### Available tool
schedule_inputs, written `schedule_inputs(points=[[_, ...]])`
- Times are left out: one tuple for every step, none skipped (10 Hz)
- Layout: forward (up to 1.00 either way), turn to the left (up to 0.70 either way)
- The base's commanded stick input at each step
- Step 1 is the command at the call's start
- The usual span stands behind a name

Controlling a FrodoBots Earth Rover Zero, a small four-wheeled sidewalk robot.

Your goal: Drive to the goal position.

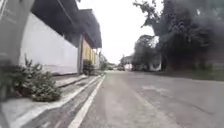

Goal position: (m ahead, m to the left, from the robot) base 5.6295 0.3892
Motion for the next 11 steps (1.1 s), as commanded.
schedule_inputs(points=[[0.7, 0.0], [0.7, -0.01], [0.7, -0.07], [0.7, -0.26], [0.7, -0.35], [0.7, -0.35], [0.7, -0.35], [0.7, -0.32], [0.7, -0.19], [0.7, 0.0], [0.7, 0.0]])
